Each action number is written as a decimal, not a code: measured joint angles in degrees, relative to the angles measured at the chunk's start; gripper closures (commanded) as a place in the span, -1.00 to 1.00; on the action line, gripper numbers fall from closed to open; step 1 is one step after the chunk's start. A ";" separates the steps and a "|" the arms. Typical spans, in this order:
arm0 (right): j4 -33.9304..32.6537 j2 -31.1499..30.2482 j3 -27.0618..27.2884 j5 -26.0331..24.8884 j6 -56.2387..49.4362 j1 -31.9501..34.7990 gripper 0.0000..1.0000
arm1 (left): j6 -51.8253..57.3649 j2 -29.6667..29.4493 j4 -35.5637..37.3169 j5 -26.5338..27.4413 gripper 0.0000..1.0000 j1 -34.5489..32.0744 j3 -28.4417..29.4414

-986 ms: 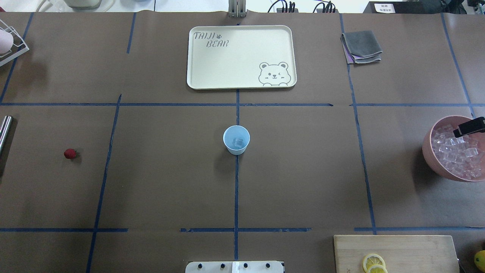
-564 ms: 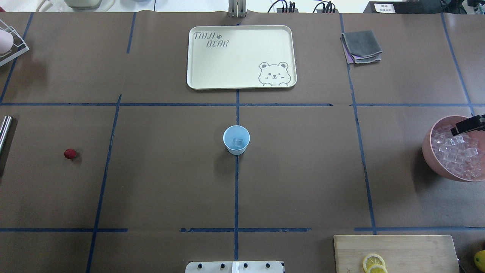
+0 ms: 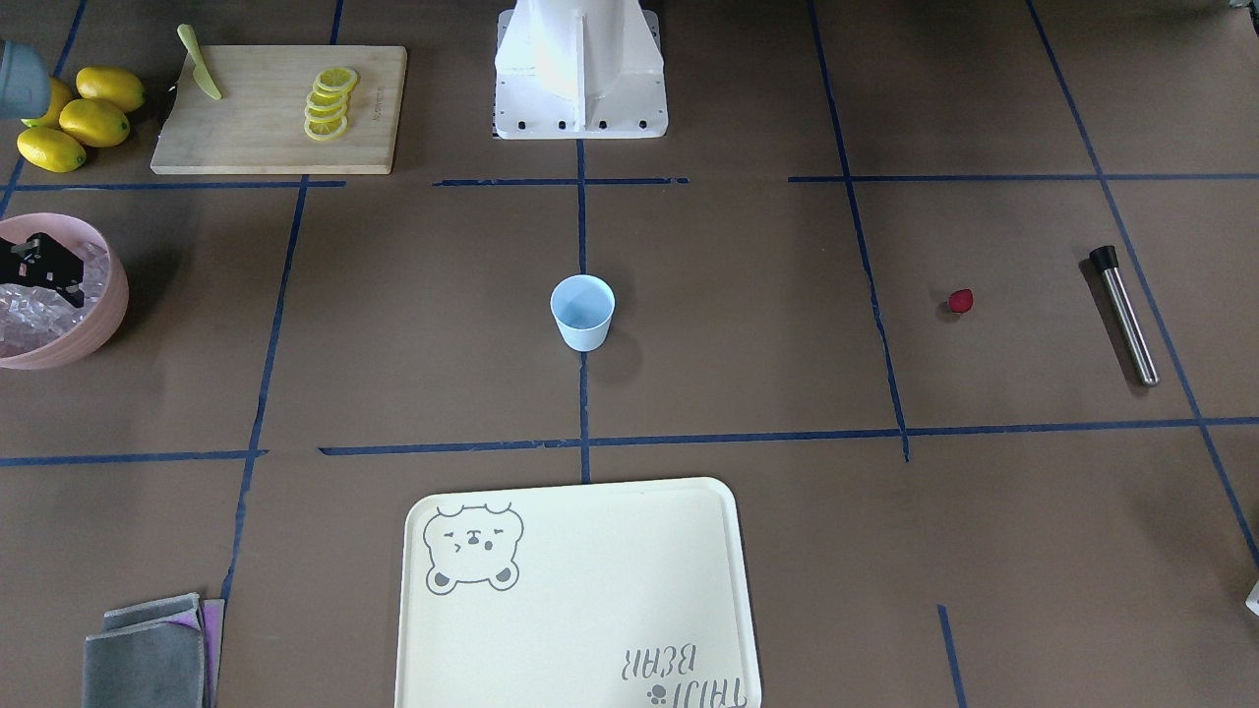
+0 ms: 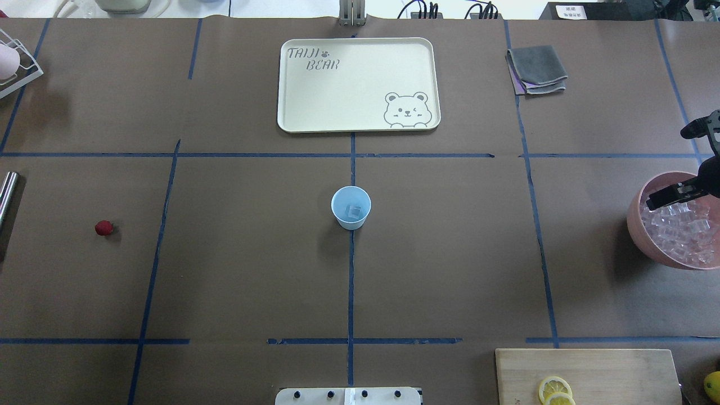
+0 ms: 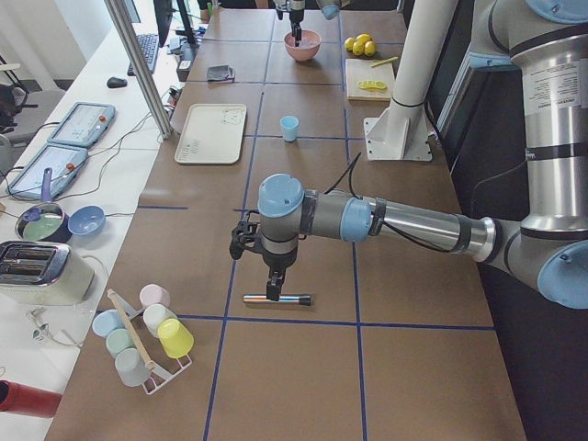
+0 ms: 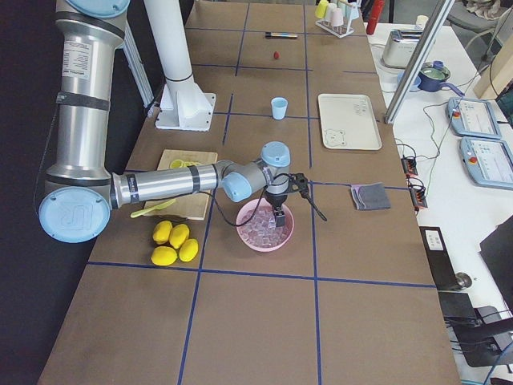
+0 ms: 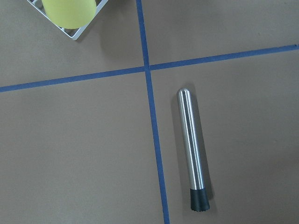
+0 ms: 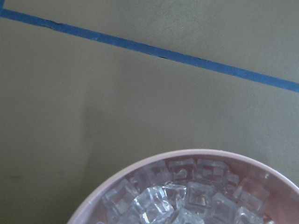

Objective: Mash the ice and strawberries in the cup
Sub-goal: 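Return the right gripper to the pink bowl and grasp another ice cube, then carry the ice cube with the right gripper over the light-blue cup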

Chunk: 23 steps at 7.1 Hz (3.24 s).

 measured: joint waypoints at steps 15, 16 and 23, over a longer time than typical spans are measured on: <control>-0.84 11.89 11.31 1.80 34.42 -9.00 1.00 | 0.00 2.48 0.38 -0.65 -1.00 0.00 -2.53; -1.08 17.73 11.24 -0.13 44.89 -14.01 1.00 | 0.00 2.49 0.38 -0.66 -1.00 0.00 -2.52; -3.44 45.78 -6.65 -20.68 70.56 -33.27 0.22 | -0.15 2.50 0.30 -0.68 -1.00 0.09 -2.45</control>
